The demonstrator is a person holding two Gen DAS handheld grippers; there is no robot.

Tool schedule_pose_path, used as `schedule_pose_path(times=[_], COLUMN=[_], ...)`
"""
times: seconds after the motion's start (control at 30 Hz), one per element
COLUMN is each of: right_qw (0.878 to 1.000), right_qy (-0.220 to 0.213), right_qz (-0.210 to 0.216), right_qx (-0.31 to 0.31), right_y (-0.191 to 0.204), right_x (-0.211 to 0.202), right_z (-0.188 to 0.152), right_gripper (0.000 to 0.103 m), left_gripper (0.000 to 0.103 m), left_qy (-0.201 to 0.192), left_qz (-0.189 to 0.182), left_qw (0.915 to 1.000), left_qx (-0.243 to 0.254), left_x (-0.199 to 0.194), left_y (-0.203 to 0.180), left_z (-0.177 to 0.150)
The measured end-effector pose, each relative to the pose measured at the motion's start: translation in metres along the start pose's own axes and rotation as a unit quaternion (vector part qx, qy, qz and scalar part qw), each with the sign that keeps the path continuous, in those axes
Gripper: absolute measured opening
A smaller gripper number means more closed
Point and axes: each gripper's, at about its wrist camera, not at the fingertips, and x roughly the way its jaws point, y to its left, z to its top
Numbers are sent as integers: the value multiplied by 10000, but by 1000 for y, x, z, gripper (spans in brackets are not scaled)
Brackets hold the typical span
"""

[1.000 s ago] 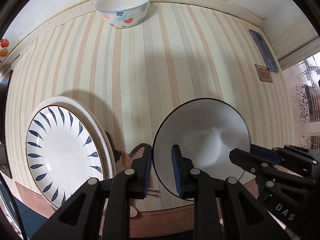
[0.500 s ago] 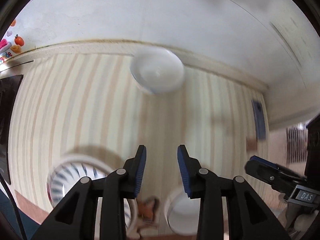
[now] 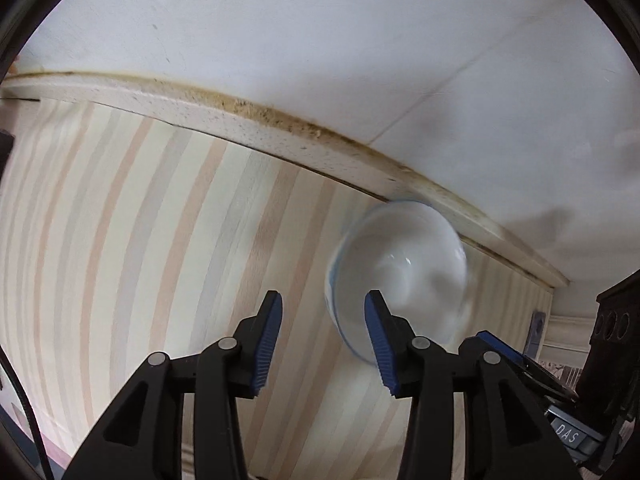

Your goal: Organize plates and bowls

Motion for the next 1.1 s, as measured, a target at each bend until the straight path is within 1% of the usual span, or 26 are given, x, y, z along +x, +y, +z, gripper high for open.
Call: schedule_pose_path(times=[0.17, 0.27, 0.33, 0.37, 0.4, 0.43, 0.5, 0.53, 0.57, 0.6, 0.73, 0.87, 0.93, 1.1], right_qw=[9998, 9994, 9991, 9989, 9989, 9987, 9983, 9982, 9982, 9983, 9992, 9996, 9997, 9999], right_qy=[187, 302, 375, 398, 404, 418, 424, 384, 366, 363, 198, 149, 123, -11], right_qz=[-113, -129, -102, -95, -55, 13, 100, 171, 180, 183, 172, 114, 105, 91], right_qx=[24, 80, 158, 207, 250, 305, 399, 427, 432, 407, 307, 223, 194, 101], right_y=[1, 0, -3, -6, -7, -9, -13, -15, -15, -15, -14, -10, -9, 2], right_x=[30, 44, 51, 54, 56, 58, 62, 63, 64, 65, 64, 63, 61, 53], right_z=[19, 23, 26, 27, 27, 27, 26, 26, 26, 25, 21, 16, 14, 2], right_gripper=[76, 76, 76, 76, 75, 72, 56, 51, 34, 20, 19, 18, 18, 18], left_gripper=[40, 40, 38, 36, 32, 26, 25, 24, 22, 22, 22, 22, 22, 22], left_qy=[417, 634, 661, 588, 543, 503, 434, 397, 359, 352, 276, 59, 19, -61], left_qz=[-189, -312, -369, -436, -468, -430, -397, -389, -390, -409, -372, -186, -155, -190], left_qw=[9990, 9975, 9971, 9973, 9974, 9978, 9983, 9985, 9986, 9985, 9989, 9992, 9989, 9980], left_qx=[-7, -14, -33, -30, -17, -9, 6, 14, 23, 21, 86, 348, 436, 598], left_x=[27, 42, 48, 48, 48, 47, 47, 46, 45, 47, 45, 35, 31, 16], left_y=[2, -1, -3, -4, -5, -6, -7, -7, -6, -7, -6, -15, -18, -23], left_z=[9, 13, 15, 14, 14, 13, 11, 10, 9, 9, 5, -5, -11, -27])
